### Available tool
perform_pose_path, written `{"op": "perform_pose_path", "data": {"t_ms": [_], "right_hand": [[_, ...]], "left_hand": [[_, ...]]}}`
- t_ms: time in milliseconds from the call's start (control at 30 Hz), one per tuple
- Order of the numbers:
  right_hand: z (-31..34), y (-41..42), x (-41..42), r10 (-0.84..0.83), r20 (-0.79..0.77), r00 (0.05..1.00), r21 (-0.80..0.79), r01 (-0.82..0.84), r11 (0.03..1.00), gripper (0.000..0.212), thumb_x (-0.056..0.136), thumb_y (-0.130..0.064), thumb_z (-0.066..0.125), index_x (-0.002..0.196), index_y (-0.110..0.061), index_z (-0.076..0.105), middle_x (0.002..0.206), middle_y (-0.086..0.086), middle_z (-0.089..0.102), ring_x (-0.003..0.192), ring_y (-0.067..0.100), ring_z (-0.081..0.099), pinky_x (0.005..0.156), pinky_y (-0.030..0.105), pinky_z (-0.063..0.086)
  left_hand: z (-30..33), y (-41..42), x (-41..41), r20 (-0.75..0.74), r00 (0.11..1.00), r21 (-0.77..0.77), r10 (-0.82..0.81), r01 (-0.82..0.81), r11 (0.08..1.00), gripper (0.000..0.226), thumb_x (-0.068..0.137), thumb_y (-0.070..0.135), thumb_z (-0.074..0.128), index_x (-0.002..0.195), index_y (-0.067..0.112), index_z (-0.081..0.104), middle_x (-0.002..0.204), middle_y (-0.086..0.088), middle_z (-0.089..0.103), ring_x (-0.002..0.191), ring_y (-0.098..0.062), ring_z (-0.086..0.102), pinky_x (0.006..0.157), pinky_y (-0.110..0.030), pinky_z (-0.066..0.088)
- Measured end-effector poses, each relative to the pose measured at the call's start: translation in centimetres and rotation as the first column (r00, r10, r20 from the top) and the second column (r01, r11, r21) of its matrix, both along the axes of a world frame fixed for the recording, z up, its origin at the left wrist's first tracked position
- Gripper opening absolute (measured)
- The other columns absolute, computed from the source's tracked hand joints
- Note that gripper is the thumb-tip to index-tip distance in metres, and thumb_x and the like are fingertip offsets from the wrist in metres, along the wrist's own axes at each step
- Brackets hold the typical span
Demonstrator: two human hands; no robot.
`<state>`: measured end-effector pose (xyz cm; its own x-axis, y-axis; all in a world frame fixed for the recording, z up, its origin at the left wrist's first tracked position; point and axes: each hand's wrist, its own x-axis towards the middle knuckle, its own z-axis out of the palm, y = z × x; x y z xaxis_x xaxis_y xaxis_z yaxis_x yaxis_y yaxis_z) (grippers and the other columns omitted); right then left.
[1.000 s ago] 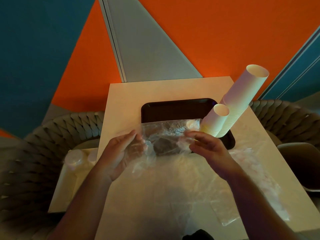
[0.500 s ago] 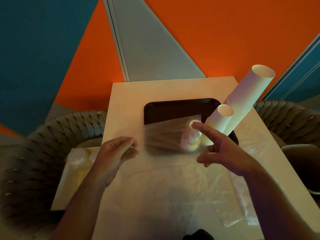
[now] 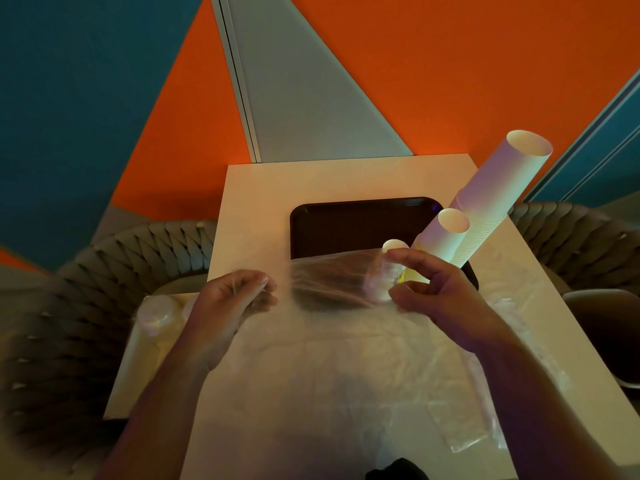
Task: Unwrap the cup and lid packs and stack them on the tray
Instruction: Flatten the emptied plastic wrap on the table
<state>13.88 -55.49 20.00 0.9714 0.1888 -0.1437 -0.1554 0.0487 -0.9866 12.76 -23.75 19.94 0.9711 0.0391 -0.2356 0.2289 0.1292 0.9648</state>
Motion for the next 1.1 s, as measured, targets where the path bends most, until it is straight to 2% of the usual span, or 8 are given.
{"op": "perform_pose_path", "data": {"t_ms": [167,333,500,600,667,800,900,1100], "right_hand": [[0.2,-0.1,-0.3,0.01,-0.047,0.999,0.06,-0.007,0.998,0.048,0.074,-0.002,0.076,0.12,-0.014,0.071,0.128,0.005,0.07,0.093,0.021,0.071,0.078,0.028,0.057],[-0.2,1.0,-0.5,-0.07,-0.025,0.997,-0.069,0.068,0.995,0.031,0.091,0.005,0.067,0.109,-0.017,0.077,0.111,0.006,0.076,0.083,0.018,0.072,0.069,0.023,0.057],[0.2,0.7,-0.9,0.029,-0.027,0.999,-0.074,-0.031,0.997,0.067,0.087,0.014,0.067,0.138,-0.028,0.06,0.102,-0.006,0.073,0.08,0.01,0.068,0.068,0.024,0.056],[0.4,0.5,-1.1,0.087,-0.015,0.996,-0.057,-0.088,0.994,0.09,0.08,0.024,0.066,0.143,-0.039,0.053,0.138,-0.02,0.057,0.1,0.019,0.071,0.07,0.032,0.059],[0.4,0.7,-1.3,0.033,-0.001,0.999,-0.038,-0.033,0.999,0.08,0.08,0.021,0.068,0.135,-0.036,0.061,0.146,-0.016,0.053,0.102,0.022,0.071,0.075,0.032,0.059],[0.4,1.6,-1.8,-0.067,-0.043,0.997,-0.034,0.065,0.997,0.042,0.087,0.007,0.069,0.119,-0.02,0.073,0.131,-0.001,0.068,0.092,0.016,0.069,0.067,0.027,0.059],[0.3,2.1,-2.1,-0.033,-0.034,0.999,-0.066,0.03,0.997,0.062,0.085,0.011,0.071,0.133,-0.028,0.065,0.111,-0.001,0.074,0.083,0.012,0.069,0.064,0.026,0.058],[1.4,1.7,-3.0,0.174,-0.068,0.982,-0.105,-0.18,0.978,0.106,0.077,0.019,0.074,0.151,-0.047,0.037,0.155,-0.017,0.037,0.12,0.024,0.066,0.058,0.031,0.059]], "left_hand": [[0.1,0.1,-0.3,0.016,1.0,-0.004,-0.001,0.001,1.0,0.015,0.086,0.018,0.064,0.093,0.007,0.071,0.09,-0.007,0.071,0.079,-0.019,0.069,0.072,-0.027,0.057],[0.2,0.2,-0.5,0.04,0.999,-0.039,0.038,-0.036,0.999,0.055,0.083,0.0,0.069,0.124,0.027,0.042,0.101,-0.013,0.074,0.076,-0.025,0.071,0.071,-0.028,0.06],[0.1,1.1,-0.9,0.185,0.979,0.115,-0.081,0.06,0.992,0.045,0.09,-0.01,0.061,0.114,0.028,0.054,0.118,-0.007,0.069,0.075,-0.024,0.07,0.068,-0.027,0.058],[-0.2,1.9,-1.1,0.144,0.974,0.174,-0.176,0.15,0.973,0.032,0.092,-0.005,0.061,0.111,0.019,0.07,0.112,-0.004,0.072,0.08,-0.022,0.069,0.071,-0.025,0.056],[-0.2,2.3,-1.1,0.094,0.975,0.146,-0.2,0.185,0.972,0.041,0.091,-0.001,0.064,0.123,0.024,0.066,0.098,-0.01,0.074,0.083,-0.023,0.069,0.074,-0.026,0.056],[-0.2,3.2,-0.8,0.036,0.943,0.048,-0.33,0.328,0.944,0.056,0.081,0.009,0.073,0.134,0.024,0.06,0.12,-0.003,0.07,0.096,-0.032,0.07,0.076,-0.029,0.057],[0.2,3.5,-0.7,-0.016,0.9,0.06,-0.436,0.436,0.898,0.071,0.076,0.009,0.078,0.138,0.033,0.054,0.119,0.007,0.07,0.098,-0.032,0.07,0.079,-0.03,0.058],[0.7,4.9,-0.3,0.008,0.851,0.041,-0.526,0.525,0.85,0.099,0.069,0.0,0.082,0.147,0.042,0.037,0.144,0.035,0.041,0.1,-0.026,0.069,0.064,-0.03,0.057]]}}
